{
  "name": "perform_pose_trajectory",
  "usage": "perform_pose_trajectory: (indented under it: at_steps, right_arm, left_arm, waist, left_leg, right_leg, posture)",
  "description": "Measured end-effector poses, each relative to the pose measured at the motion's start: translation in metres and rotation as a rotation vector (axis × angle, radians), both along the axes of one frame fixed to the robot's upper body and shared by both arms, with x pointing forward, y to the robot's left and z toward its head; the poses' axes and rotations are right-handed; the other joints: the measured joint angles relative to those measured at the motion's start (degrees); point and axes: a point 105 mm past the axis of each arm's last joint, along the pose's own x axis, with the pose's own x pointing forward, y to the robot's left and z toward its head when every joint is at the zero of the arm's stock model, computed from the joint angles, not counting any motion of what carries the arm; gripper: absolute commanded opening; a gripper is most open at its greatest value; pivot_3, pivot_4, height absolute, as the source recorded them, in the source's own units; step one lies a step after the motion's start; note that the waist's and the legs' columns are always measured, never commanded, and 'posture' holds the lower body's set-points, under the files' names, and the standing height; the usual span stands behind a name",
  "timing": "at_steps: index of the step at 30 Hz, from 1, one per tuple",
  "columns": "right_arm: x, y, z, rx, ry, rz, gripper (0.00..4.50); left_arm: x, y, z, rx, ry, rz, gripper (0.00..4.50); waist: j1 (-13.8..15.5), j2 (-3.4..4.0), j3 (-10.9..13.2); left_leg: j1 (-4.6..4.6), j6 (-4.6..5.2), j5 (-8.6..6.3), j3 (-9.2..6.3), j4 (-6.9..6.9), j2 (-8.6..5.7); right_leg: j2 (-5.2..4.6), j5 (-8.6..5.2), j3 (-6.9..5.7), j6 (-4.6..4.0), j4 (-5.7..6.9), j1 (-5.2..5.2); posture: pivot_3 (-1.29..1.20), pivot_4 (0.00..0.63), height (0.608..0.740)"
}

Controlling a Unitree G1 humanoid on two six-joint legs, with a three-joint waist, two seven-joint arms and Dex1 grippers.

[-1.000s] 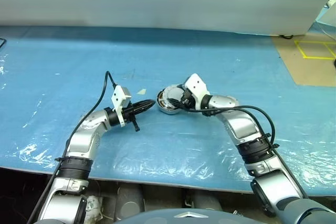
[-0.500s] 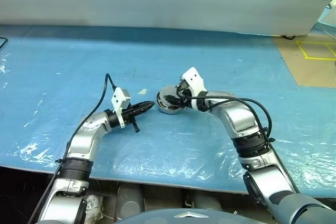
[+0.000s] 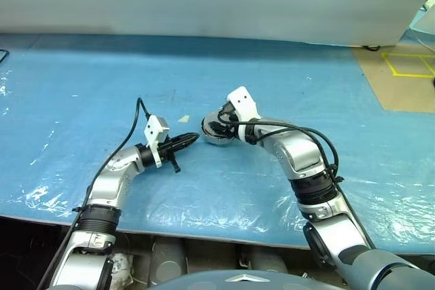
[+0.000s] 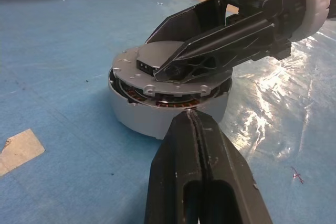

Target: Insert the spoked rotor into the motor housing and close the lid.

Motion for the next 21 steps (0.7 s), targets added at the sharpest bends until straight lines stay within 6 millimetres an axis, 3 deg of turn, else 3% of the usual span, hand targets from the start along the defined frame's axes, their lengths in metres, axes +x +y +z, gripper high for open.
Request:
perform_pose_trajectory:
  at_steps: [12, 21]
  right_arm:
    - [-0.002, 0.003, -0.003, -0.107, -0.059, -0.024, 3.04]
    - [-0.019, 0.014, -0.006, 0.068, -0.018, 0.164, 3.04]
  left_arm:
    - [0.000, 0.002, -0.001, 0.005, -0.004, 0.008, 0.00]
    - [0.000, 0.004, -0.003, 0.006, 0.003, 0.011, 0.00]
  waist:
    - [0.1, 0.01, 0.0]
    - [-0.3, 0.01, 0.0]
  left_leg:
    - [0.37, -0.01, -0.01, -0.01, -0.01, -0.10]
    - [0.26, -0.01, -0.01, 0.00, -0.16, -0.12]
  right_leg:
    - [-0.06, -0.15, 0.10, -0.14, -0.02, 0.36]
    - [0.00, -0.05, 0.15, 0.10, -0.02, 0.14]
  posture:
    - [0.00, 0.150, 0.740]
    - [0.00, 0.150, 0.740]
